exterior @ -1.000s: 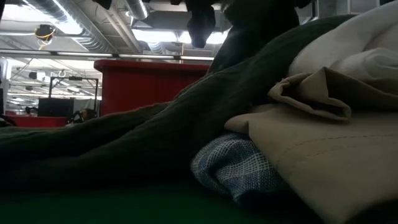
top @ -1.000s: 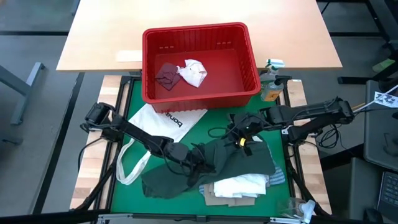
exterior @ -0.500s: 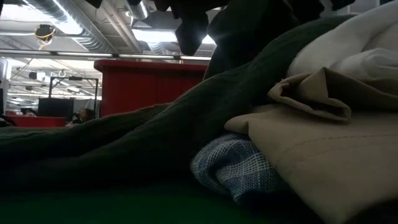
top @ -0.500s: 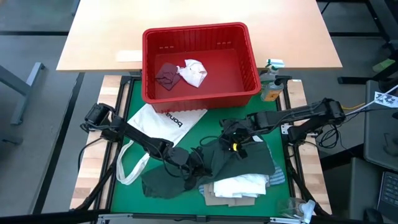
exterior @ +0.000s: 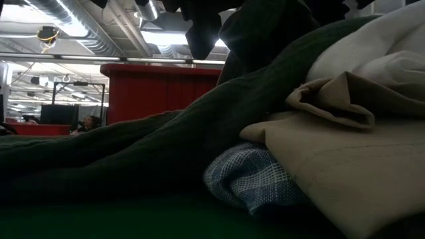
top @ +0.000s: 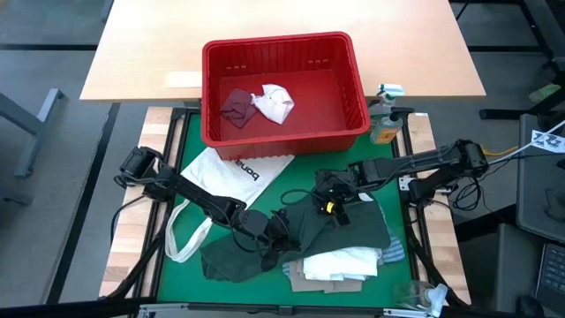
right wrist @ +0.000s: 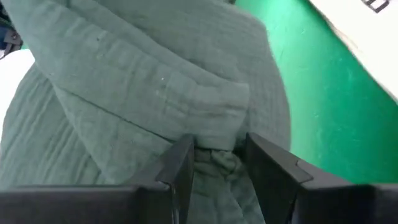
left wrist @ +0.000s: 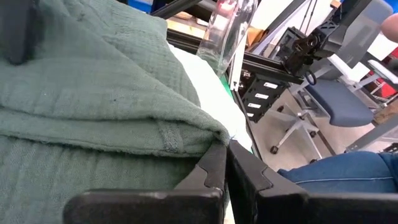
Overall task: Fold Laundry from Bin
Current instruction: Fold the green shirt
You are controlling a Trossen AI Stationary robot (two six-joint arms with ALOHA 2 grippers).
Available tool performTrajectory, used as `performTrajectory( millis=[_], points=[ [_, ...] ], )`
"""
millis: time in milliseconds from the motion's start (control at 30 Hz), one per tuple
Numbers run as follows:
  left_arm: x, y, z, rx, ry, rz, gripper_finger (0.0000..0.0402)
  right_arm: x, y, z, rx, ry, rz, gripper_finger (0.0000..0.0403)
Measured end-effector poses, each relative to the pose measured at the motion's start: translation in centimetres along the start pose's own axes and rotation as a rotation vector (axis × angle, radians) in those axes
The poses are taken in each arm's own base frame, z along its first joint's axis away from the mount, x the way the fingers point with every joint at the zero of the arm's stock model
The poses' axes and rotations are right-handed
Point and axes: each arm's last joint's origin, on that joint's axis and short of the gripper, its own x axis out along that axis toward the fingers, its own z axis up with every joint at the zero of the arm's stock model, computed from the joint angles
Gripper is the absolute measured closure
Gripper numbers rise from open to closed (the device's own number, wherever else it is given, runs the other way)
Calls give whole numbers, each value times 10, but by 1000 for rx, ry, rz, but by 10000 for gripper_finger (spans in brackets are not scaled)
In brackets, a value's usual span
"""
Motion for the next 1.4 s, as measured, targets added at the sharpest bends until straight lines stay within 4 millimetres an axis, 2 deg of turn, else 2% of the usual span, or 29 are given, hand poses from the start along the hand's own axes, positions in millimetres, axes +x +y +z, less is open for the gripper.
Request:
performTrajectory(
  millis=[167,233,333,433,500,633,767,900,1100,1233,1400],
  points=[
    [0,0,0,0,1,-1,401,6,0,0,1,13,38,258],
    [0,0,0,0,2,-1,401,6,0,1,0,10,35,271],
    [0,0,0,0,1,0,401,4,0,2,-3,-10,30,312],
    [0,0,0,1,0,-1,401,-2,1,3,-15,-36,13,372],
    [0,0,0,0,-2,-1,401,-5,1,3,-19,-45,4,393],
    [0,1,2,-1,-22,6,398,-20,3,1,-23,-74,-2,381],
    [0,1,4,-4,-41,20,376,-42,7,-5,-23,-96,-1,396],
    [0,2,8,-36,-93,47,342,-69,12,-15,10,-132,7,393],
    [-1,4,15,-44,-154,39,282,-102,33,-34,5,-146,64,398],
    [-8,7,25,-46,-160,26,262,-113,52,-42,28,-135,121,399],
    [-27,10,35,-46,-77,47,268,-113,77,-46,37,-101,180,398]
  ],
)
